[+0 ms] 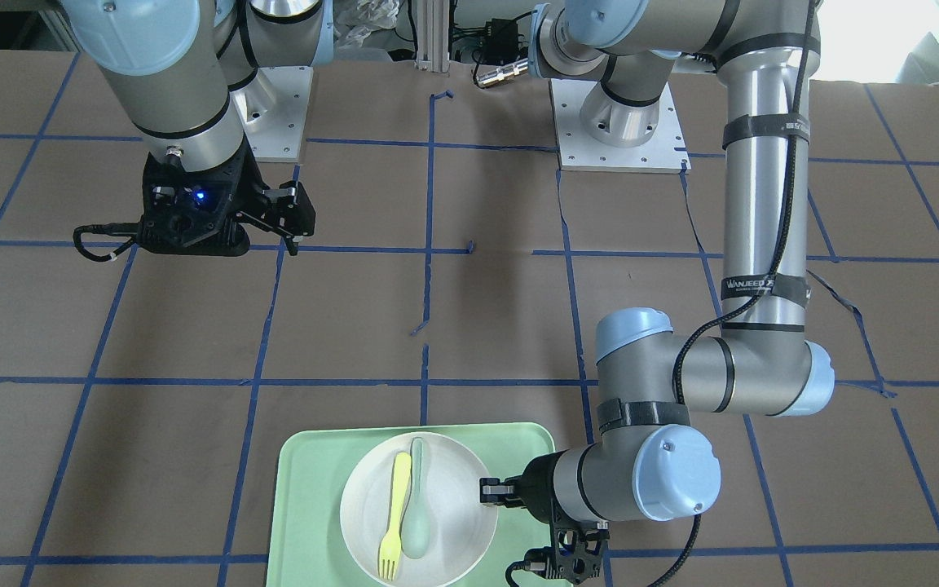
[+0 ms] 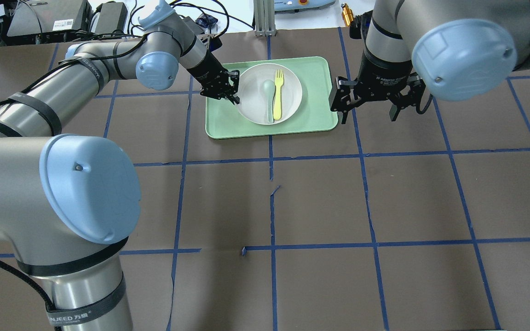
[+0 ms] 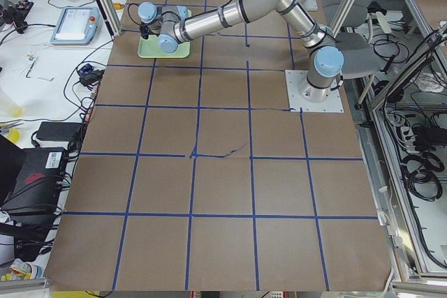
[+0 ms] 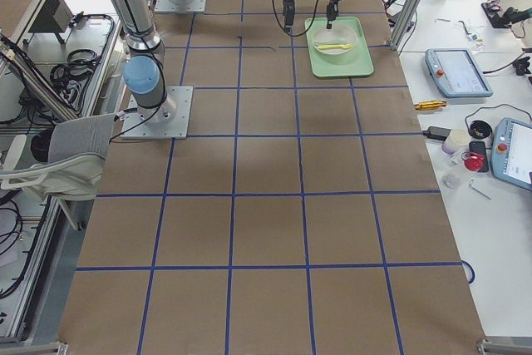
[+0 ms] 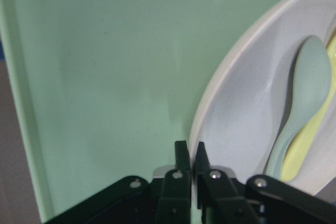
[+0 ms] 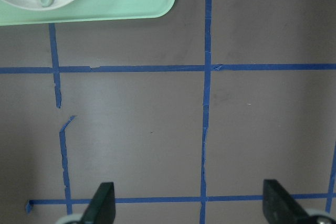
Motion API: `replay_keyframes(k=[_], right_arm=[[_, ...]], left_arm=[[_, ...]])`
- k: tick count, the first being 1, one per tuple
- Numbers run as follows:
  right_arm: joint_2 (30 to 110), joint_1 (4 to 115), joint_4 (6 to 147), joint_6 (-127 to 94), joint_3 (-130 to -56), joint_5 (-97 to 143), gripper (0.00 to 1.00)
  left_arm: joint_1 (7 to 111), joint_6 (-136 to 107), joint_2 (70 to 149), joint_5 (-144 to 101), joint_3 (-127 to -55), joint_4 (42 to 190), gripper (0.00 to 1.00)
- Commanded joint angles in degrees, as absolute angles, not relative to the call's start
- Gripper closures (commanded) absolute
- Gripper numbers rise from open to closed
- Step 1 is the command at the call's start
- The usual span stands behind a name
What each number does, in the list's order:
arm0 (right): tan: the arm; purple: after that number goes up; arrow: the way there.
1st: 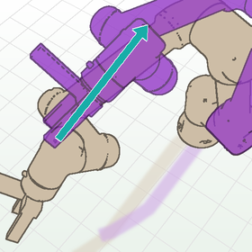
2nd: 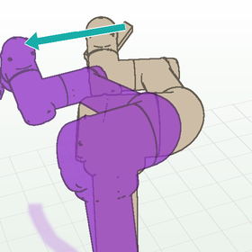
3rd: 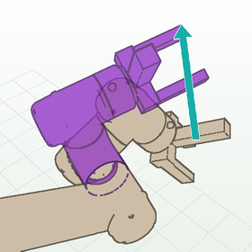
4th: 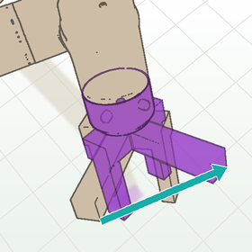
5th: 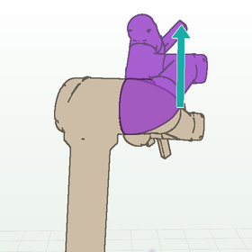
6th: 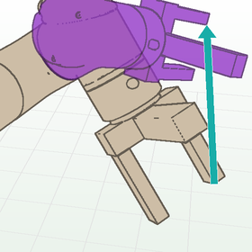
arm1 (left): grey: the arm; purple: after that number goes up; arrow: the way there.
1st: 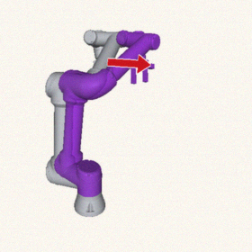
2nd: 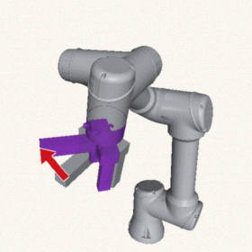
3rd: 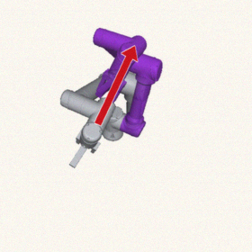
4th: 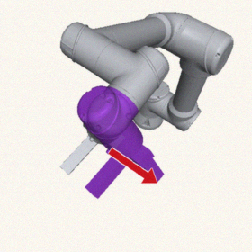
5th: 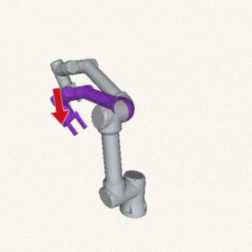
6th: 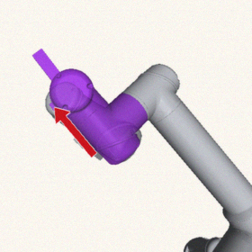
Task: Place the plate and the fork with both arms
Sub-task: 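Release the plate and raise the left gripper while the right gripper moves over the plate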
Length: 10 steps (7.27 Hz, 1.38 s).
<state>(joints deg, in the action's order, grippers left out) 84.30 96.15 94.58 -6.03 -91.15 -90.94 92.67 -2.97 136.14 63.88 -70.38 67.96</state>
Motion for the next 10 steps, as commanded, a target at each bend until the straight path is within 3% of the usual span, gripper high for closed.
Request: replay_keyframes(k=[1,3,5,6,8,9,10], right_arm=[[83.2,96.2,96.3,-5.4,-90.4,-91.0,0.00],[80.2,96.2,105.9,-6.2,-90.5,-90.8,0.00],[73.2,97.3,118.2,-6.2,-90.2,-90.1,0.00],[69.6,98.1,119.4,-6.2,-87.4,-88.7,0.26],[57.0,100.7,119.6,-11.8,-76.1,-86.0,0.33],[53.1,101.3,119.6,-12.0,-73.3,-85.9,0.42],[51.4,101.4,120.6,-12.0,-72.6,-85.9,0.43]], left_arm=[[92.8,-5.3,135.4,63.9,-70.5,64.6,0.00],[91.6,-5.2,130.3,69.4,-71.4,66.6,0.00],[88.0,-0.8,123.2,79.4,-71.8,78.3,0.00],[86.0,0.3,120.4,79.5,-72.2,81.8,0.00],[84.9,1.8,117.5,79.5,-77.9,81.0,0.00],[84.9,1.8,116.7,79.5,-79.6,79.9,0.00],[85.0,1.8,116.4,79.5,-80.2,79.9,0.00]])
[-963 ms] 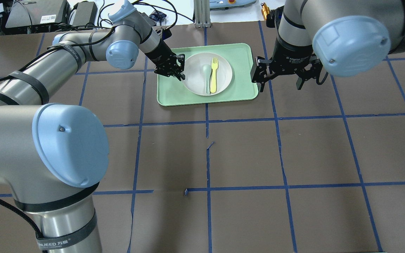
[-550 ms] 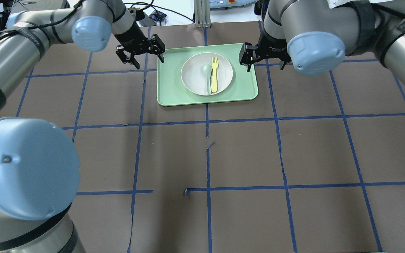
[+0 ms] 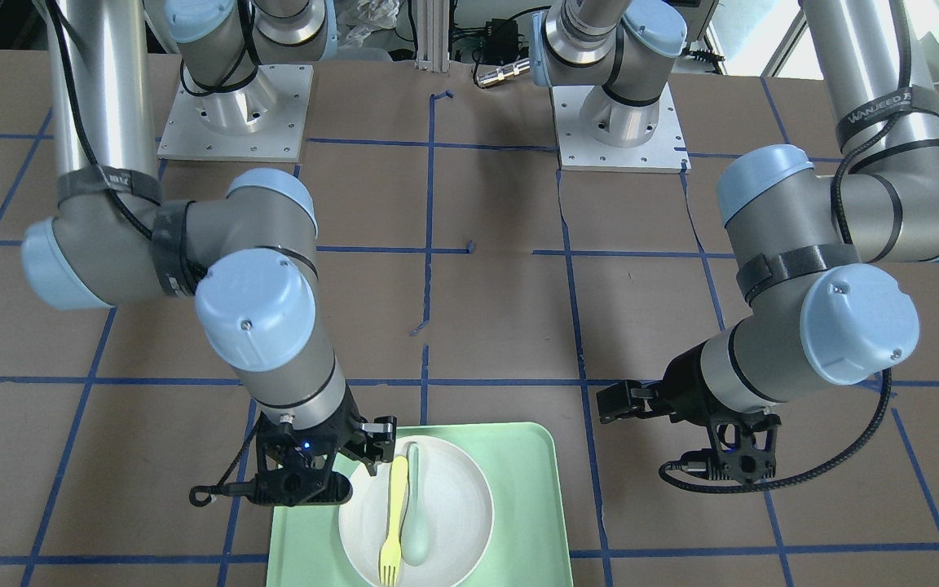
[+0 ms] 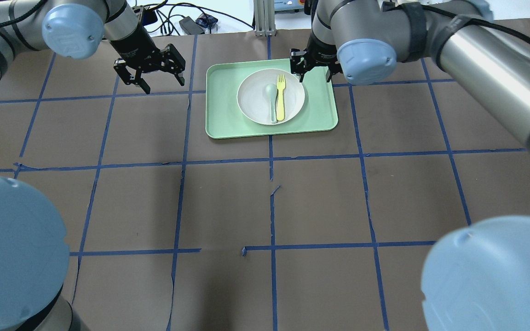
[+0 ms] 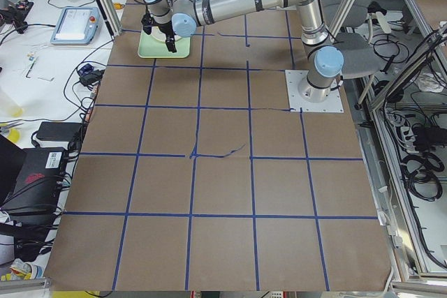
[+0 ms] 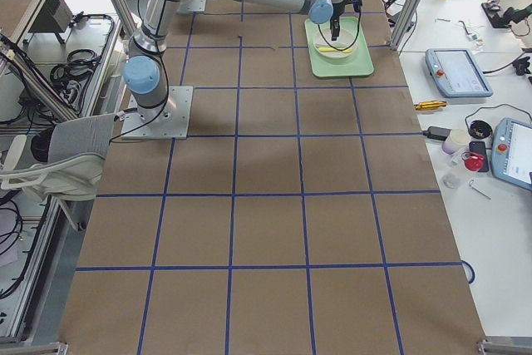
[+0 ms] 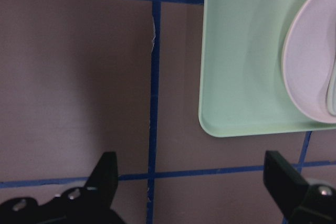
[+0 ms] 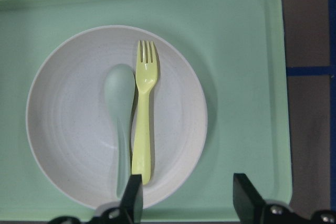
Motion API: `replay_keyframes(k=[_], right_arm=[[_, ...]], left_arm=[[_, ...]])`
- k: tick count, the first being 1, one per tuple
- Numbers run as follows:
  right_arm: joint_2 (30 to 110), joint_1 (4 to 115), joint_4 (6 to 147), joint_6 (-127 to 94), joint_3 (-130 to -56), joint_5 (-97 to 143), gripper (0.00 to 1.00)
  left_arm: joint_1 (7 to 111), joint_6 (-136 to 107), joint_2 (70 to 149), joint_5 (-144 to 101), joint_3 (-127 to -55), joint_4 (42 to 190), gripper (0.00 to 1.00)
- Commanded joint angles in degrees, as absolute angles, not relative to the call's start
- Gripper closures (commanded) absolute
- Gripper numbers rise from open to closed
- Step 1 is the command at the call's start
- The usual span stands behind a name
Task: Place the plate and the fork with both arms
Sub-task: 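Lower the right gripper and grasp the yellow fork on the plate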
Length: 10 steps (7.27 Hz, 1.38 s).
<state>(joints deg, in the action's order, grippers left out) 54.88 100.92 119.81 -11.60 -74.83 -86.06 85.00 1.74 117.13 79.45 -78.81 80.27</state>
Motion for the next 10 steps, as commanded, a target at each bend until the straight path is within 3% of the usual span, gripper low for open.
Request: replay_keyframes(k=[1,2,10], right_arm=[[49.5,101.5,122.2,-12.0,-72.6,-84.5,0.44],[47.7,101.5,123.0,-12.0,-72.6,-83.9,0.48],[43.4,102.4,123.7,-12.3,-70.8,-83.9,0.46]], left_arm=[[85.3,1.8,116.1,79.4,-80.9,79.9,0.00],[85.4,1.9,115.8,79.4,-81.6,79.9,0.00],[85.3,1.9,115.4,79.4,-86.4,72.9,0.00]])
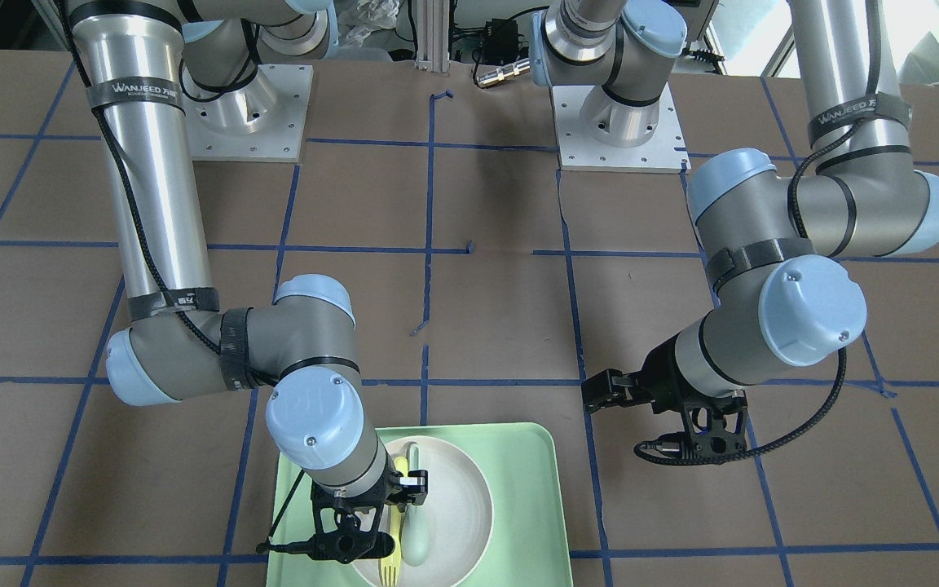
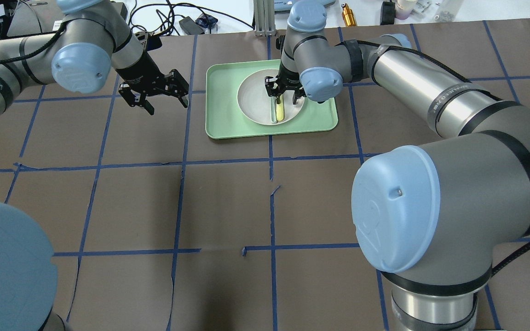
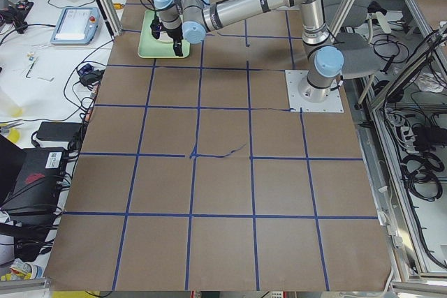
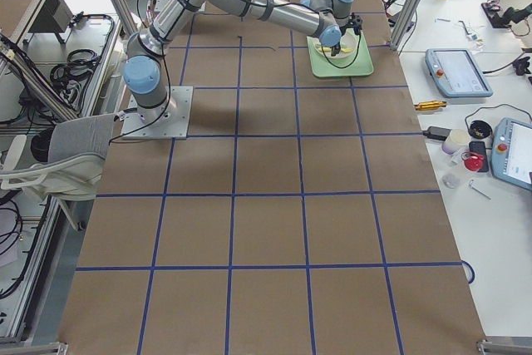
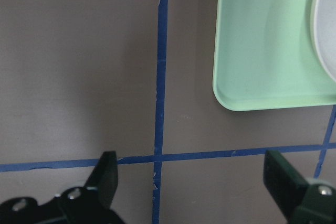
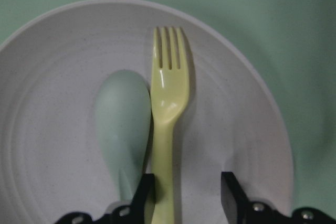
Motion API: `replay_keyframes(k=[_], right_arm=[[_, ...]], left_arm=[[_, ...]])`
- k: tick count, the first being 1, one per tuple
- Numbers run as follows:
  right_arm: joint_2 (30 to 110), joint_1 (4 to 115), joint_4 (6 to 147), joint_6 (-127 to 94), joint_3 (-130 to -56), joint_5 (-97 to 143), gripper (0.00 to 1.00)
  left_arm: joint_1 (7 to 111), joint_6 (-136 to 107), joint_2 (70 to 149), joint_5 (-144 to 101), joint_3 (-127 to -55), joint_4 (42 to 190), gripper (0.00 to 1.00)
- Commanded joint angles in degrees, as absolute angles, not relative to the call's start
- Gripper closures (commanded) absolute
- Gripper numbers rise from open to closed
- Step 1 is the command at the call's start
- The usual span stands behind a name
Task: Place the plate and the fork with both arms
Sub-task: 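Lower the right gripper and grasp the yellow fork on the plate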
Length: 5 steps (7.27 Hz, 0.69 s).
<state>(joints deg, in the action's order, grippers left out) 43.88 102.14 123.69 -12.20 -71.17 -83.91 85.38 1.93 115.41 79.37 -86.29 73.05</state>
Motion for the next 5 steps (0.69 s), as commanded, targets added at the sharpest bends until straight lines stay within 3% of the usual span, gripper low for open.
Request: replay_keyframes(k=[1,4,5], right_arm=[[43.1,102.4,123.7,-12.2,-70.8,-83.9,0.46],[43.1,102.4,123.7,-12.1,-70.8,-83.9,0.43],[43.3,102.4,123.7,-12.1,-70.8,-83.9,0.49]], left_arm=[[85.2,1.9,115.4,79.5,-86.4,72.9,0.00],[85.0,1.9,115.3,79.5,-86.4,72.9,0.00],[84.9,1.9,115.3,79.5,-86.4,72.9,0.00]])
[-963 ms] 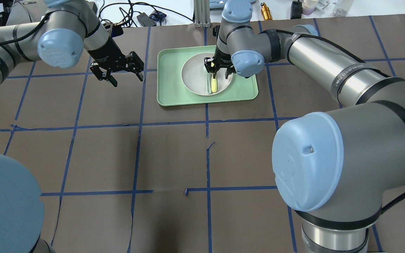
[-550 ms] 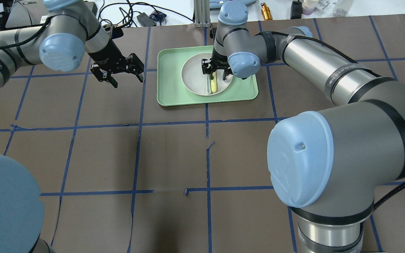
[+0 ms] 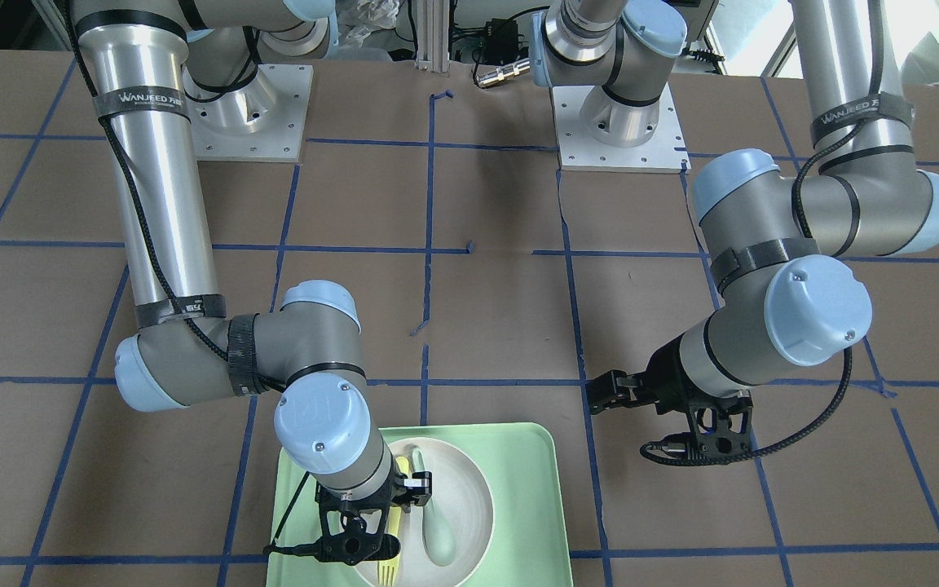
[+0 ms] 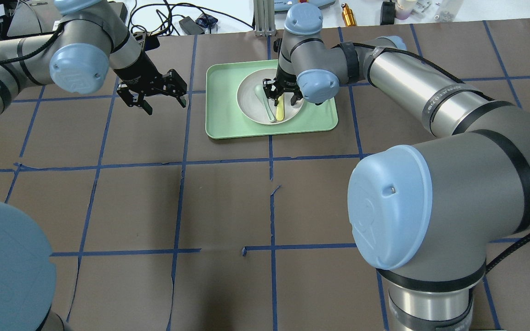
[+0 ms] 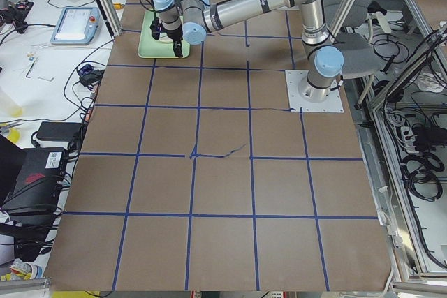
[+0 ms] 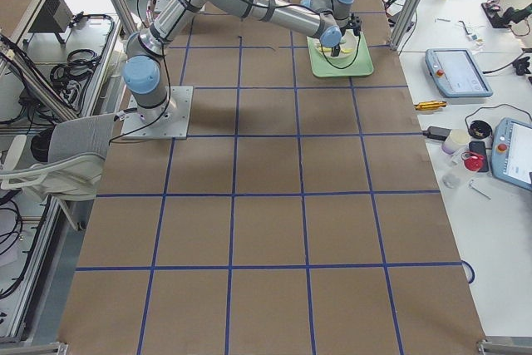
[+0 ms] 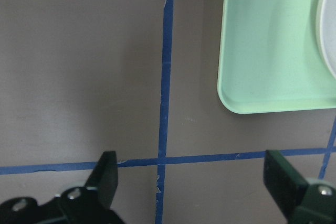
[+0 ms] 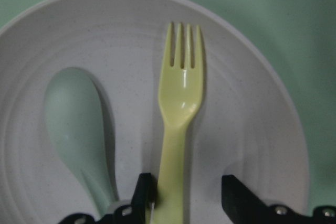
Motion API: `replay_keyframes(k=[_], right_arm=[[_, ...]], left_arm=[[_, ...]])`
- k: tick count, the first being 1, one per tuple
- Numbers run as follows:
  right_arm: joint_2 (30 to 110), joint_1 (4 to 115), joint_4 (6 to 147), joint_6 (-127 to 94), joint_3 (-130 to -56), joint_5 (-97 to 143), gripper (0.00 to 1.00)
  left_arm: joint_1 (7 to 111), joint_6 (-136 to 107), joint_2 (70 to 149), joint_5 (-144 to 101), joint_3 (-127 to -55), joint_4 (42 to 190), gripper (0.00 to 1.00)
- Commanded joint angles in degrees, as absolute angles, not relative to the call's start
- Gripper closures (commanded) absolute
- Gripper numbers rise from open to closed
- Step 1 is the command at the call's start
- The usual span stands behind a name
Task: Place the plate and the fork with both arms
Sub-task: 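Lower the right gripper and grasp the yellow fork on the plate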
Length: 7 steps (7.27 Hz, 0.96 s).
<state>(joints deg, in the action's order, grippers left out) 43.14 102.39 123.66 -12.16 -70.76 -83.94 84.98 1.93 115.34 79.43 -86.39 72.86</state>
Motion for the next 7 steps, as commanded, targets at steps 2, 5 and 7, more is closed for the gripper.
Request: replay_keyframes(k=[2,5,7], right_arm=[[43.4,102.4,123.7,-11.8,-70.8,-83.9,1.00],[44.2,102.5,123.4,-13.5,-70.7,-83.9,1.00],[48.1,102.4,123.0,-15.1,-70.7,-84.2,1.00]], left_arm=[[84.9,1.9,115.3,79.5,-86.4,72.9,0.00],[84.8,1.9,115.3,79.5,-86.4,72.9,0.00],[84.8,1.9,115.2,79.5,-86.4,72.9,0.00]])
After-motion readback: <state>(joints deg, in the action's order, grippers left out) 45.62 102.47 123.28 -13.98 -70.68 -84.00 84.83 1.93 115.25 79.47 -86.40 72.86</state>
